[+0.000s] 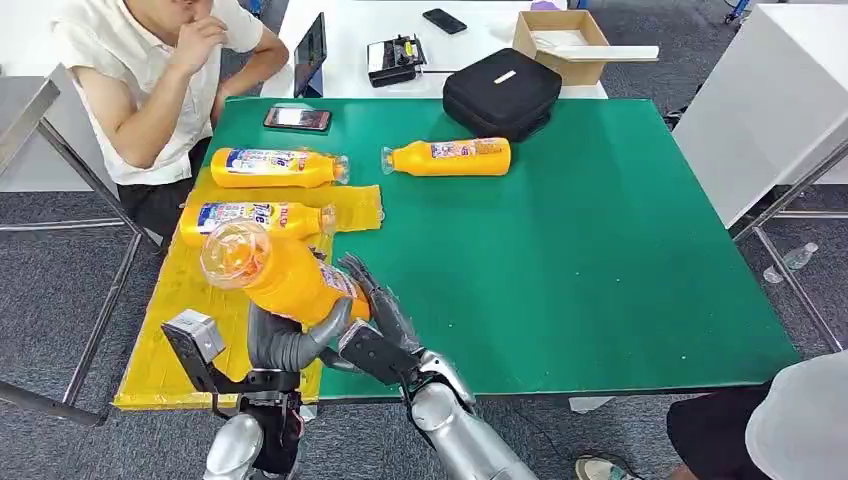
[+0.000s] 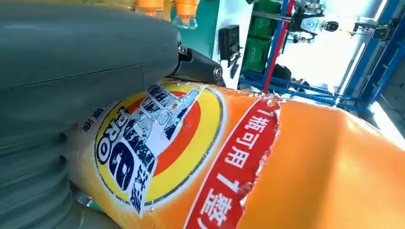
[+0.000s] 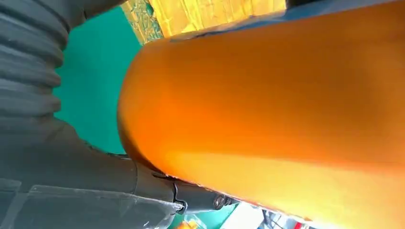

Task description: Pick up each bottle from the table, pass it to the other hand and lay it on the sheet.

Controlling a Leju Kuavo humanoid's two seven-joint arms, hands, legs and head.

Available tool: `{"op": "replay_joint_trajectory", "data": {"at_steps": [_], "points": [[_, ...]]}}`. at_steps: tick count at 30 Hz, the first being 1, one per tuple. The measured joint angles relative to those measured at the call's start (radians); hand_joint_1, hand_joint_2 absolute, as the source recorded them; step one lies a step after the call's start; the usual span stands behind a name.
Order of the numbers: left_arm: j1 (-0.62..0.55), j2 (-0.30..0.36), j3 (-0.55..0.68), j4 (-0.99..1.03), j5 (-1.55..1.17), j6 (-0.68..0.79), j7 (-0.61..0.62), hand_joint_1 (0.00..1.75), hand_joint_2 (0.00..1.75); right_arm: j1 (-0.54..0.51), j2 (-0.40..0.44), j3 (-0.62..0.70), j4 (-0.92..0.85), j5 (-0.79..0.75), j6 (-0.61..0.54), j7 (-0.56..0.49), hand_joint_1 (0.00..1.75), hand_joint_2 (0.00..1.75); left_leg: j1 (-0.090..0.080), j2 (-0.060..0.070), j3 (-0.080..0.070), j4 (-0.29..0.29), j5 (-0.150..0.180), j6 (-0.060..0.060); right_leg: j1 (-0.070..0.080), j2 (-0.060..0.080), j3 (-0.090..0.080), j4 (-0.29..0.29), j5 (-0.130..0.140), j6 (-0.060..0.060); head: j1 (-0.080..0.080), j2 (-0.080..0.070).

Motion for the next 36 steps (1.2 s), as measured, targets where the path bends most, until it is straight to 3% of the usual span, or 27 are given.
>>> {"op": "replay_joint_trajectory", "data": {"at_steps": [4, 9, 12, 17, 22, 31, 36], "points": [[-0.005, 0.0, -0.001, -0.001, -0.163, 0.079, -0.035, 1.75, 1.75, 0.002, 0.002, -0.001, 0.021, -0.006, -0.011, 0.005, 0.0, 1.75, 0.0, 0.0, 0.0, 0.0, 0.0, 0.0, 0.0, 0.0, -0.001, 0.0, 0.0, 0.0, 0.0, 0.0], [-0.049, 0.001, 0.036, -0.005, -0.97, 0.241, 0.082, 1.75, 1.75, 0.04, -0.016, -0.025, 0.041, 0.1, -0.183, 0.042, 0.0, 1.75, 0.0, -0.002, -0.002, 0.0, 0.0, 0.0, 0.0, 0.0, 0.0, 0.0, 0.0, 0.0, 0.0, 0.0], [-0.053, 0.001, 0.093, 0.006, -1.202, 0.295, 0.109, 1.75, 1.75, 0.046, -0.03, -0.066, 0.033, 0.182, -0.279, 0.051, 0.0, 1.75, 0.0, 0.0, -0.002, 0.0, 0.0, 0.0, 0.0, 0.0, -0.001, 0.0, 0.0, 0.0, 0.0, 0.0], [-0.053, 0.001, 0.176, 0.009, -1.334, 0.309, 0.143, 1.75, 1.75, 0.104, -0.044, -0.174, -0.149, 0.347, -0.364, 0.082, 0.0, 1.75, 0.0, -0.002, -0.002, 0.0, 0.001, 0.0, 0.0, 0.0, -0.001, 0.0, 0.0, 0.0, 0.0, 0.0], [-0.053, 0.0, 0.214, 0.008, -1.36, 0.309, 0.152, 1.75, 1.75, 0.147, -0.051, -0.255, -0.298, 0.37, -0.352, 0.086, 0.0, 1.75, 0.0, -0.002, -0.003, 0.0, 0.001, 0.0, 0.0, 0.0, -0.001, 0.0, 0.0, 0.0, 0.0, 0.0], [-0.053, -0.007, 0.235, 0.008, -1.37, 0.309, 0.157, 1.75, 1.75, 0.167, -0.051, -0.292, -0.365, 0.371, -0.352, 0.085, 0.0, 1.75, 0.0, -0.002, -0.003, 0.0, 0.001, 0.0, 0.0, 0.0, -0.001, 0.0, 0.0, 0.0, 0.0, 0.0], [-0.063, 0.018, 0.235, 0.057, -1.743, 0.29, 0.335, 1.75, 1.75, 0.181, -0.051, -0.323, -0.426, 0.333, -0.352, 0.036, 0.0, 1.75, 0.0, -0.002, -0.003, 0.0, 0.001, 0.0, 0.0, 0.0, -0.002, 0.0, 0.0, 0.0, 0.0, 0.0]]}}
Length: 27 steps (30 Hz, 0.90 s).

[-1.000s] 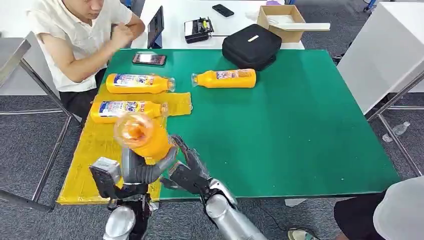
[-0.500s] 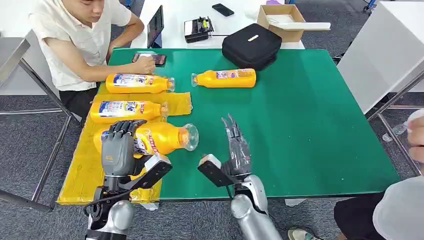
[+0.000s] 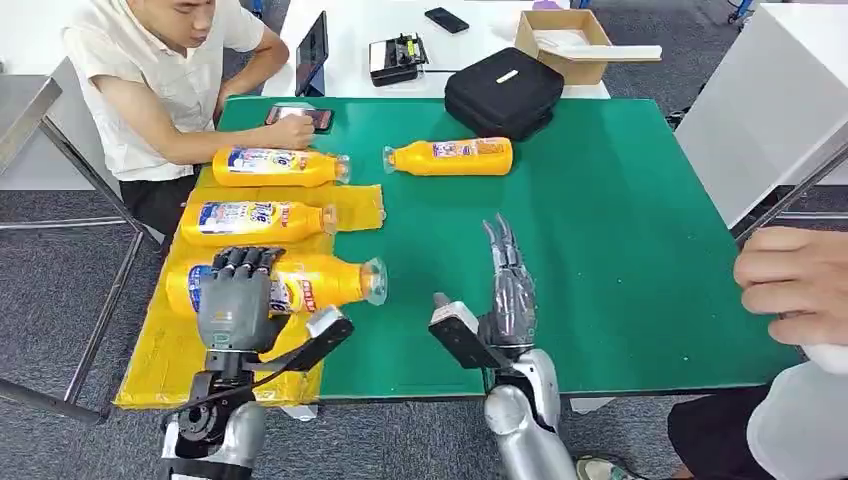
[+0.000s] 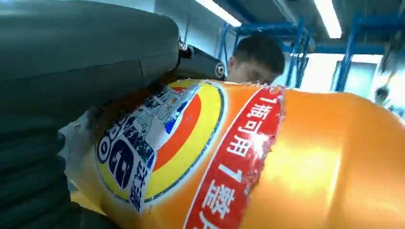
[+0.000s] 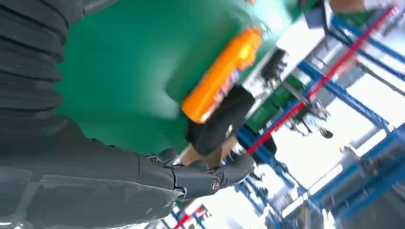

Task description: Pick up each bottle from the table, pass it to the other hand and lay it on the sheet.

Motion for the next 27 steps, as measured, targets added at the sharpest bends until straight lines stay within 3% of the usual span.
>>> {"op": "replay_joint_trajectory", "data": {"at_steps": [3, 16, 17, 18, 20, 21, 22, 23, 24, 27], "points": [[-0.04, 0.035, -0.021, 0.096, 0.001, -0.021, 0.088, 1.75, 1.75, 0.002, -0.001, -0.011, -0.019, -0.003, 0.025, -0.023, 0.0, 1.75, 0.0, 0.0, 0.0, 0.0, 0.0, 0.0, 0.0, 0.0, 0.0, 0.0, 0.0, 0.0, 0.0, 0.0], [-0.221, 0.093, -0.041, 0.511, 0.001, -0.103, 0.131, 1.75, 1.75, -0.025, 0.005, -0.01, 0.015, -0.047, 0.033, -0.07, 0.0, 1.75, 0.0, -0.002, 0.0, 0.0, 0.001, 0.0, 0.0, -0.001, 0.002, 0.0, 0.0, 0.0, 0.0, 0.0], [-0.23, 0.093, -0.04, 0.525, 0.001, -0.103, 0.122, 1.68, 1.75, -0.026, 0.005, -0.01, 0.015, -0.053, 0.033, -0.071, 0.0, 1.75, 0.0, -0.002, 0.0, 0.0, 0.001, 0.0, 0.0, -0.001, 0.002, 0.0, 0.0, 0.0, 0.0, 0.0], [-0.235, 0.093, -0.039, 0.533, 0.001, -0.105, 0.113, 1.5, 1.75, -0.026, 0.006, -0.01, 0.015, -0.057, 0.034, -0.074, 0.0, 1.75, 0.0, -0.002, 0.0, 0.0, 0.001, 0.0, 0.0, 0.0, 0.002, 0.0, 0.0, 0.0, 0.0, 0.0], [-0.245, 0.093, -0.035, 0.55, 0.001, -0.106, 0.092, 0.91, 1.75, -0.026, 0.006, -0.01, 0.016, -0.066, 0.038, -0.076, 0.0, 1.75, 0.0, -0.002, 0.001, 0.0, 0.001, 0.0, 0.0, -0.001, 0.003, 0.0, 0.0, 0.0, 0.0, 0.0], [-0.251, 0.093, -0.034, 0.56, 0.001, -0.106, 0.086, 0.73, 1.75, -0.027, 0.006, -0.009, 0.017, -0.069, 0.042, -0.078, 0.0, 1.75, 0.0, -0.002, 0.001, 0.0, 0.001, 0.0, 0.0, -0.001, 0.003, 0.0, 0.0, 0.0, 0.0, 0.0], [-0.255, 0.093, -0.032, 0.567, 0.001, -0.106, 0.083, 0.73, 1.75, -0.028, 0.006, -0.009, 0.018, -0.071, 0.046, -0.079, 0.0, 1.75, 0.0, -0.002, 0.002, 0.0, 0.001, 0.0, 0.0, -0.001, 0.004, 0.0, 0.0, 0.0, 0.0, 0.0], [-0.258, 0.093, -0.031, 0.573, 0.001, -0.107, 0.081, 0.35, 1.75, -0.029, 0.006, -0.008, 0.02, -0.071, 0.05, -0.08, 0.0, 1.75, 0.0, -0.002, 0.003, 0.0, 0.001, 0.0, 0.0, -0.001, 0.005, 0.0, 0.0, 0.0, 0.0, 0.0], [-0.261, 0.092, -0.03, 0.578, 0.001, -0.112, 0.077, 0.07, 1.75, -0.029, 0.006, -0.008, 0.021, -0.074, 0.052, -0.082, 0.0, 1.75, 0.0, -0.002, 0.003, 0.0, 0.001, 0.0, 0.0, -0.001, 0.005, 0.0, 0.0, 0.0, 0.0, 0.0], [-0.268, 0.087, -0.022, 0.592, 0.001, -0.121, 0.072, 0.0, 1.75, -0.029, 0.006, -0.003, 0.026, -0.079, 0.053, -0.084, 0.0, 1.75, 0.0, -0.002, 0.004, 0.0, 0.001, 0.0, 0.0, -0.001, 0.006, 0.0, 0.0, 0.0, 0.0, 0.0]]}}
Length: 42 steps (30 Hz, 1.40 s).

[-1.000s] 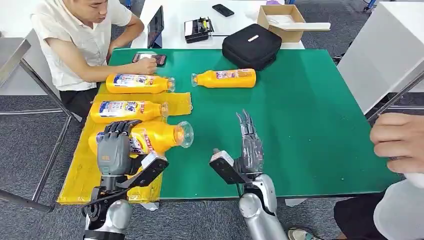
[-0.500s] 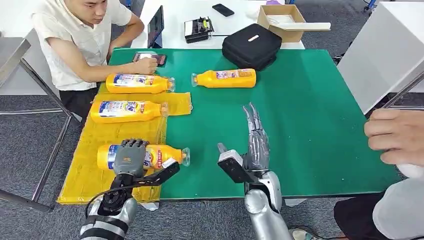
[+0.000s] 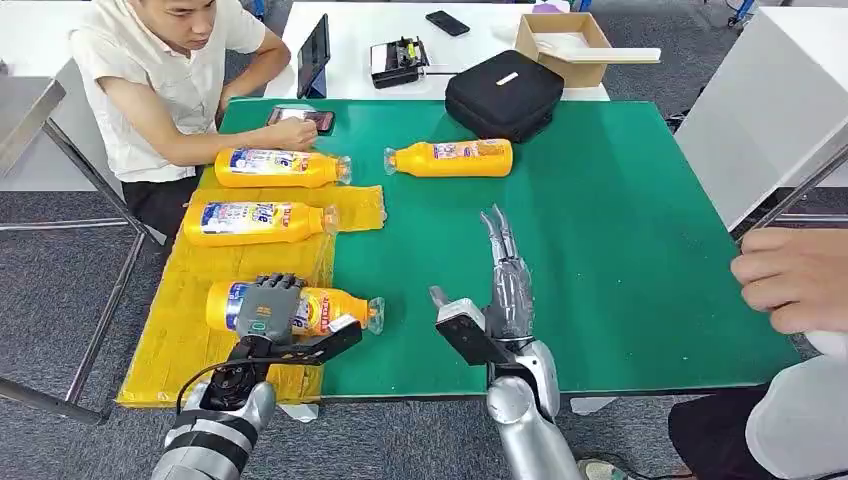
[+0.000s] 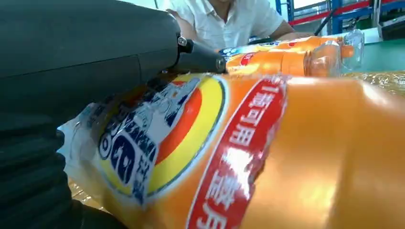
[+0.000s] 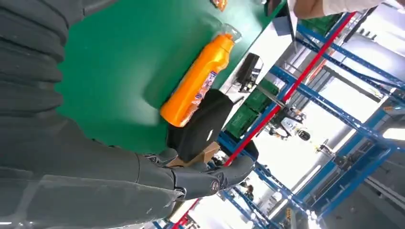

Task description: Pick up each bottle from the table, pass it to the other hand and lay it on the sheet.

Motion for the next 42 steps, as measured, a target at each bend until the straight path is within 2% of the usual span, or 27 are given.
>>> {"op": "replay_joint_trajectory", "data": {"at_steps": [12, 17, 18, 25, 31, 35, 42], "points": [[-0.039, -0.016, 0.034, 0.06, 0.001, -0.075, -0.057, 0.0, 1.75, -0.013, 0.0, 0.0, 0.028, -0.032, 0.017, -0.018, 0.0, 1.75, 0.0, -0.001, 0.004, 0.0, 0.0, 0.0, 0.0, 0.0, 0.005, 0.0, 0.0, 0.0, 0.0, 0.0], [-0.088, -0.01, 0.039, 0.151, 0.034, -0.138, -0.138, 0.0, 1.75, -0.044, -0.002, 0.0, 0.073, -0.055, 0.016, -0.047, 0.0, 1.75, 0.0, -0.005, 0.011, -0.001, 0.0, 0.0, 0.0, -0.003, 0.013, 0.0, -0.001, -0.001, 0.0, 0.0], [-0.093, -0.006, 0.041, 0.169, 0.039, -0.138, -0.149, 0.05, 1.75, -0.049, -0.002, 0.0, 0.082, -0.057, 0.016, -0.051, 0.0, 1.75, 0.0, -0.005, 0.013, -0.001, 0.0, 0.0, 0.0, -0.004, 0.014, -0.001, -0.001, -0.001, 0.0, 0.0], [-0.123, 0.0, 0.045, 0.233, 0.056, -0.141, -0.175, 0.0, 1.75, -0.061, -0.002, 0.0, 0.112, -0.063, 0.015, -0.055, 0.0, 1.75, -0.001, -0.005, 0.017, -0.001, 0.0, 0.0, 0.0, -0.004, 0.019, -0.001, -0.001, -0.001, 0.0, 0.0], [-0.116, 0.0, 0.029, 0.241, 0.088, -0.081, -0.177, 0.0, 1.75, -0.062, -0.003, 0.0, 0.122, -0.059, 0.008, -0.057, 0.0, 1.75, 0.0, -0.005, 0.018, -0.001, 0.0, 0.0, 0.0, -0.004, 0.019, -0.001, -0.001, -0.001, 0.0, 0.0], [-0.065, -0.008, 0.019, 0.164, 0.176, -0.059, -0.22, 0.0, 1.75, -0.059, -0.003, 0.0, 0.122, -0.052, 0.001, -0.055, 0.0, 1.75, 0.0, -0.004, 0.017, -0.001, 0.0, 0.0, 0.0, -0.003, 0.016, -0.001, -0.001, -0.001, 0.0, 0.0], [0.133, -0.065, -0.032, -0.199, 0.351, 0.003, -0.283, 0.0, 1.75, -0.014, -0.003, -0.002, 0.071, -0.021, -0.004, -0.026, 0.0, 1.75, -0.001, -0.003, 0.002, 0.0, 0.001, 0.001, -0.001, -0.003, 0.002, 0.0, 0.0, 0.001, 0.0, 0.0]]}}
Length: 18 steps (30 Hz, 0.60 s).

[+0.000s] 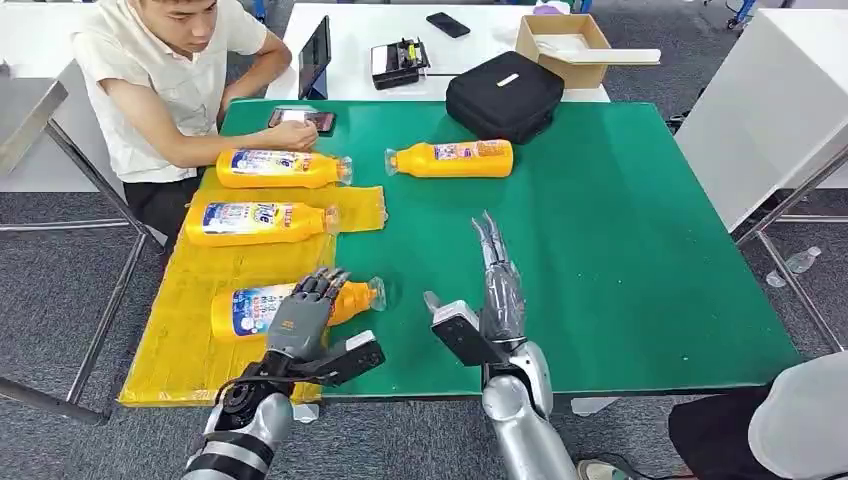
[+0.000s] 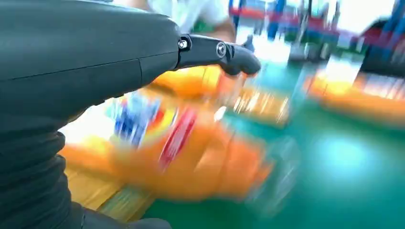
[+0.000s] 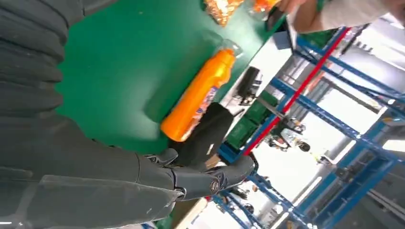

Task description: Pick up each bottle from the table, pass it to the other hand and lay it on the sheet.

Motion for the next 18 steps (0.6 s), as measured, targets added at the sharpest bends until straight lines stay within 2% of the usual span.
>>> {"op": "replay_joint_trajectory", "data": {"at_steps": [6, 11, 15, 18], "points": [[0.079, -0.032, -0.025, -0.248, 0.133, 0.008, -0.032, 0.0, 1.75, 0.04, 0.001, -0.002, -0.069, -0.002, 0.013, 0.026, 0.0, 1.75, 0.0, 0.001, -0.003, 0.0, -0.001, -0.001, 0.001, 0.0, -0.004, 0.0, -0.001, 0.0, 0.0, 0.0], [0.114, -0.038, -0.043, -0.347, 0.155, 0.01, -0.043, 0.0, 1.75, 0.057, 0.001, -0.009, -0.106, -0.025, 0.022, 0.027, 0.0, 1.75, 0.001, 0.002, -0.003, 0.0, -0.001, -0.001, 0.001, 0.0, -0.004, 0.0, -0.001, -0.001, 0.0, 0.0], [0.15, -0.043, -0.056, -0.418, 0.187, 0.046, -0.063, 0.0, 1.75, 0.075, 0.024, -0.053, -0.152, -0.252, 0.116, 0.02, 0.0, 1.75, 0.0, 0.002, -0.003, 0.0, -0.001, 0.0, 0.0, 0.0, -0.004, 0.0, -0.001, 0.0, 0.0, 0.0], [0.175, -0.046, -0.065, -0.468, 0.238, 0.044, -0.067, 0.0, 1.75, 0.083, 0.045, -0.109, -0.196, -0.341, 0.139, 0.039, 0.0, 1.75, 0.0, 0.002, -0.003, 0.0, -0.001, 0.0, 0.0, 0.0, -0.004, 0.0, 0.0, 0.0, 0.0, 0.0]]}}
